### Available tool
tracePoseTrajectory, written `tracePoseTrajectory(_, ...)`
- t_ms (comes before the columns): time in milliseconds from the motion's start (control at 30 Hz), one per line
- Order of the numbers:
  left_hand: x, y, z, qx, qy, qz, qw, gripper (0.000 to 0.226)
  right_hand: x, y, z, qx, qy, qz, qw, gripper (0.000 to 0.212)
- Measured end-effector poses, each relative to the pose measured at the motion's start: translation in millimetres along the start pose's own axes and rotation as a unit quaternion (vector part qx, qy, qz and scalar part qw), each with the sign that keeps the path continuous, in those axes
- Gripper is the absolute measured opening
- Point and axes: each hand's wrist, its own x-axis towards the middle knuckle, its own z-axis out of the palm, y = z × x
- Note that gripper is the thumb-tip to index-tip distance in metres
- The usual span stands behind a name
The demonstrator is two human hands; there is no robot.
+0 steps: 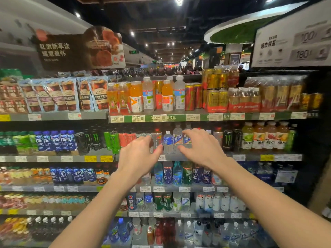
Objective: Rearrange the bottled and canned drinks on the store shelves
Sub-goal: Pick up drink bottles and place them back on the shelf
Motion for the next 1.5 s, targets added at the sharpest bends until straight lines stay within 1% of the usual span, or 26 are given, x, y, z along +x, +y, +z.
tracePoseTrajectory(133,33,-19,26,-0.018,-0.003,-0.007,1.000,0.039,37,3,23,0.010,0.005,0.001,1.000,0.056)
tracePoseTrajectory(267,71,-50,50,-0.025,0.002,-0.015,1.000,0.040,82,-4,47,0.007,0.011,-0.007,1.000,0.056)
tracePoseTrajectory(433,120,-93,67,-0.032,-0.002,-0.016,0.999,0.037,145,-23,72,0.035,0.012,-0.009,0.999,0.046)
tracePoseTrajectory(533,147,-114,75,-0.048,0.004,-0.013,0.999,0.036,178,-34,88,0.049,0.016,-0.010,0.999,0.052)
tracePoseTrajectory(667,178,-135,87,-0.054,0.007,-0.016,0.998,0.042,217,-44,110,0.060,0.014,-0.009,0.998,0.054)
tracePoseTrajectory(800,202,-153,103,-0.065,-0.003,-0.014,0.998,0.040,245,-49,128,0.068,0.013,-0.009,0.998,0.057)
tracePoseTrajectory(933,222,-159,117,-0.069,-0.015,-0.016,0.997,0.038,268,-46,139,0.074,0.007,-0.016,0.997,0.057)
tracePoseTrajectory(1067,242,-155,129,-0.074,-0.012,-0.017,0.997,0.040,288,-36,143,0.094,0.019,-0.030,0.995,0.057)
tracePoseTrajectory(1233,266,-146,144,-0.092,0.018,-0.034,0.995,0.042,314,-18,144,0.120,0.029,-0.066,0.990,0.058)
tracePoseTrajectory(1367,282,-140,156,-0.102,0.036,-0.057,0.992,0.037,337,-5,145,0.137,0.025,-0.101,0.985,0.057)
tracePoseTrajectory(1500,291,-139,164,-0.099,0.059,-0.075,0.991,0.034,363,-4,146,0.180,0.047,-0.127,0.974,0.057)
